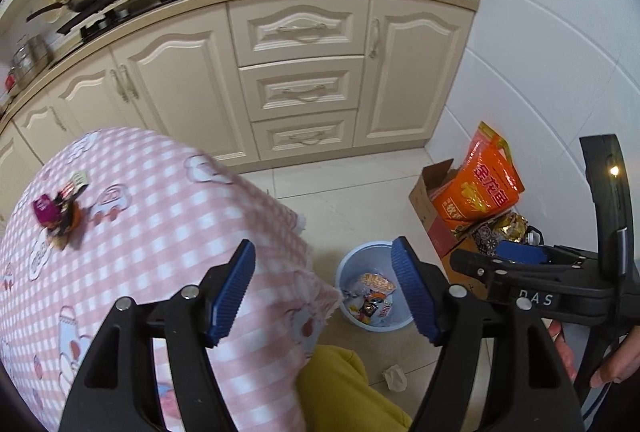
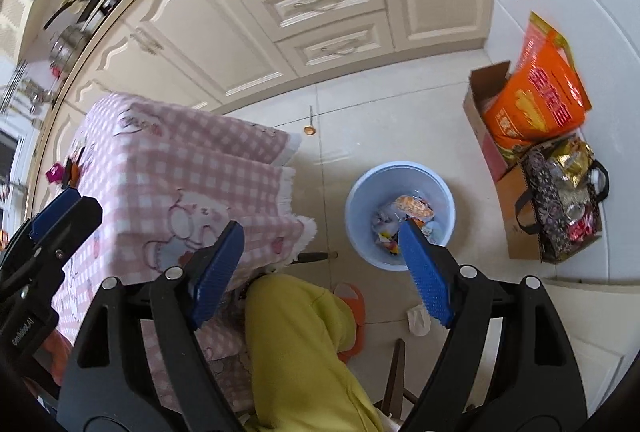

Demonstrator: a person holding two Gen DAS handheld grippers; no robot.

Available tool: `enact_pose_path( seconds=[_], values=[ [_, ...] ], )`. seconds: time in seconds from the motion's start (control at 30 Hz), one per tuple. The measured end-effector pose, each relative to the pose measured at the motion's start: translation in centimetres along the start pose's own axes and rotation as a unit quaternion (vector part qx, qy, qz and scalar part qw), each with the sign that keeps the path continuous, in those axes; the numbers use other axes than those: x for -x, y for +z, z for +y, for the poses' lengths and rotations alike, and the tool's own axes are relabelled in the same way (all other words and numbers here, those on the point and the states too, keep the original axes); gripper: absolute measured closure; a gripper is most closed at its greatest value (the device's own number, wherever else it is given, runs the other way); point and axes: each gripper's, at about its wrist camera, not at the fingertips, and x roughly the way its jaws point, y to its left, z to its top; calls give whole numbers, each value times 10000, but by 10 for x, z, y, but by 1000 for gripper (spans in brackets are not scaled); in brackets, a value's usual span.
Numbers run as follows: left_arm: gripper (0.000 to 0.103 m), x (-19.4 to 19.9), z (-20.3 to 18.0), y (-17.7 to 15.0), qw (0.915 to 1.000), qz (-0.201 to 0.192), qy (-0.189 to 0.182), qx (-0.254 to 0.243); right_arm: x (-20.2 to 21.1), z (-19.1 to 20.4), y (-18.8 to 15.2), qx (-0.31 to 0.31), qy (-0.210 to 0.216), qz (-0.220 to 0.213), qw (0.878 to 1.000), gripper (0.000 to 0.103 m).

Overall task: Collect trash
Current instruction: 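Move both tools back over the table toward the magenta wrapper, then grasp the magenta wrapper with the right gripper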

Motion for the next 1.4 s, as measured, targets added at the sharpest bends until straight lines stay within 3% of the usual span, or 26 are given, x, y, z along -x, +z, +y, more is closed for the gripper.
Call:
enact_pose_path(
  seconds=[0.3, 0.7, 1.07, 1.4],
  values=[
    [30, 35, 71, -22, 9972, -213, 272, 667, 1, 85, -5, 849, 213, 18, 9962, 24],
    [29, 76, 185, -60, 9817, -364, 751, 1709, -12, 206, -15, 1956, 421, 228, 9795, 24],
    [29, 98, 267, -91, 9645, -457, 1008, 2397, -25, 301, -24, 2485, 717, 335, 9654, 24],
    [29, 102, 319, -96, 9540, -457, 1171, 2722, -48, 373, 2, 2793, 705, 241, 9573, 24]
  ],
)
